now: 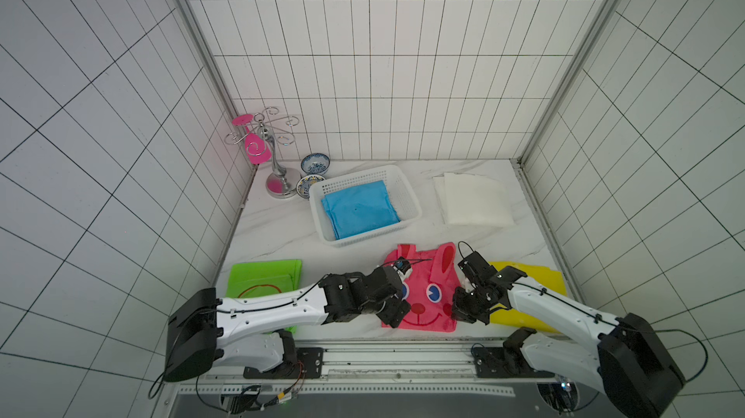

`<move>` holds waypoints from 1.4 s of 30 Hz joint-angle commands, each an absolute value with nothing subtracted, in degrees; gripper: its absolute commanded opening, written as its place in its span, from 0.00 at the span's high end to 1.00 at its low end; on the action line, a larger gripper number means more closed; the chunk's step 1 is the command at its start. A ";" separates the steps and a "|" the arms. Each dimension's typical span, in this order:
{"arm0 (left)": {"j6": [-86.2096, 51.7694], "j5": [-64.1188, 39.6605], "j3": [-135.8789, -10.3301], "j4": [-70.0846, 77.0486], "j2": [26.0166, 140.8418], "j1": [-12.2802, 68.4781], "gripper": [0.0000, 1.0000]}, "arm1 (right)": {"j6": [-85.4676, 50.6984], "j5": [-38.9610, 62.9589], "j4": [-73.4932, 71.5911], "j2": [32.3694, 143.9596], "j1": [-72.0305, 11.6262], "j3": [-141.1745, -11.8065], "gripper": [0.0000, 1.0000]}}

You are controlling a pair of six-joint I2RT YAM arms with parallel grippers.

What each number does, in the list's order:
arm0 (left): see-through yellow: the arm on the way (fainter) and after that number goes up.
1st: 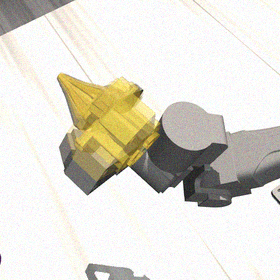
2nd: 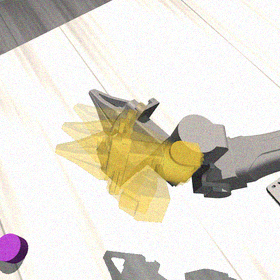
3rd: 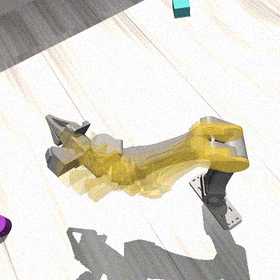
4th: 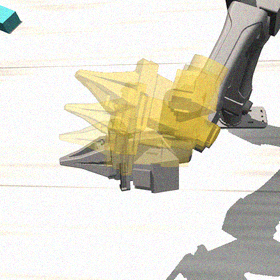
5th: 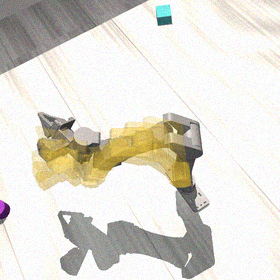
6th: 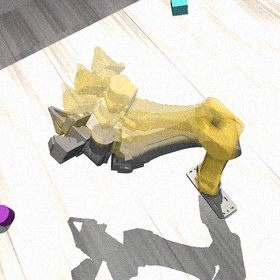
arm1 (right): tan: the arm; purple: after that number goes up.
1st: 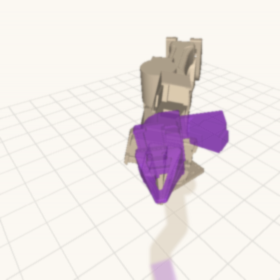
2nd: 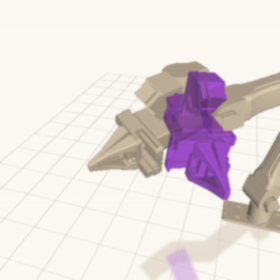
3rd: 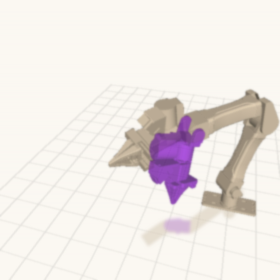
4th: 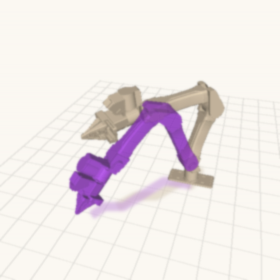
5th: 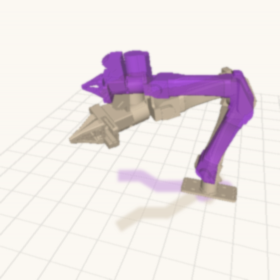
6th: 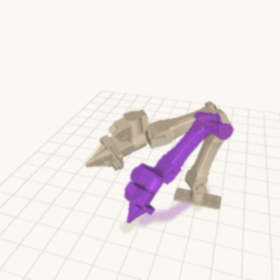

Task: Put the folded raincoat in the basket
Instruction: Pick up the raincoat from the center of the board.

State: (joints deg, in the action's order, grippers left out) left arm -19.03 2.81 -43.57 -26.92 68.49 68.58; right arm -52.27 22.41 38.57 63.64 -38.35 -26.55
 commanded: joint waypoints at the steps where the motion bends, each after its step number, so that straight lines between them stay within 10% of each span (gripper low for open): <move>1: -3.90 -0.34 -39.05 -17.86 62.80 68.80 0.17 | -53.06 24.28 39.05 61.15 -38.83 -27.22 1.00; 31: 19.61 24.52 -27.97 8.13 77.67 79.48 0.13 | -67.73 43.59 41.04 51.59 -32.47 -36.70 1.00; 37: 18.73 31.59 -30.15 13.03 83.83 79.76 0.50 | -68.28 43.47 41.35 52.20 -32.42 -38.73 1.00; 42: 16.92 37.21 -32.81 10.36 84.72 79.72 1.00 | -68.12 42.10 41.68 51.25 -32.19 -38.20 0.93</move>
